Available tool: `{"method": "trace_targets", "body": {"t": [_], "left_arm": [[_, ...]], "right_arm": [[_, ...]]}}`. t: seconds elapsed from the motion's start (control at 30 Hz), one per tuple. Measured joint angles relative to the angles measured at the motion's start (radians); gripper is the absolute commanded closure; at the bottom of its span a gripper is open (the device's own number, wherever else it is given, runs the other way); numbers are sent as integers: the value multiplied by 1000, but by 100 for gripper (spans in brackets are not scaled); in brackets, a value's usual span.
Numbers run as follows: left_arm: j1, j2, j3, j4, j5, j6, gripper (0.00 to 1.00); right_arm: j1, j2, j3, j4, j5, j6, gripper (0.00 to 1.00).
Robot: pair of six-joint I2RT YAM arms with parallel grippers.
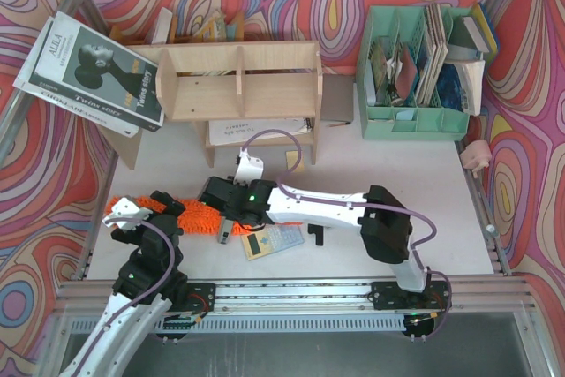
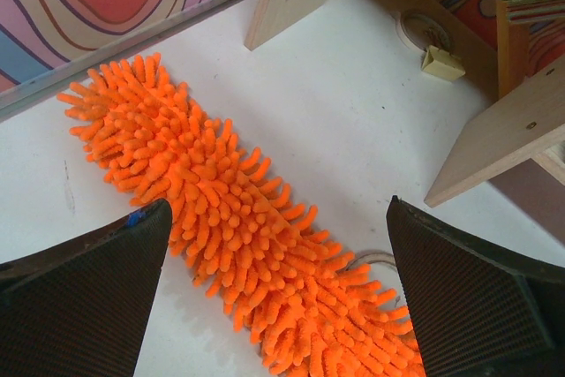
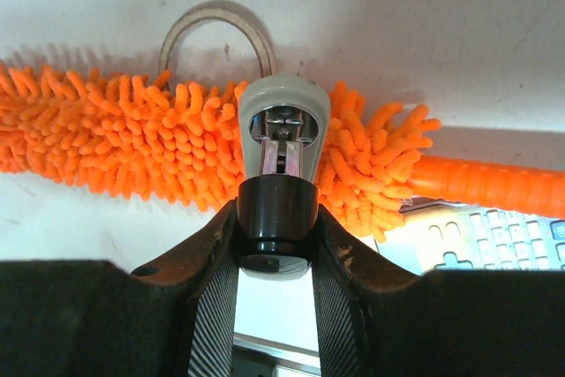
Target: Dust the bookshelf with a duster
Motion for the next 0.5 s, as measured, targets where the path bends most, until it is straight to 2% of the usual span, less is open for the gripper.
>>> {"method": "trace_targets", "body": {"t": [0.5], "left_arm": [[0,3,0,1,3,4,1]], "right_arm": [[-19,-140,-135,-1,56,49,100]]}}
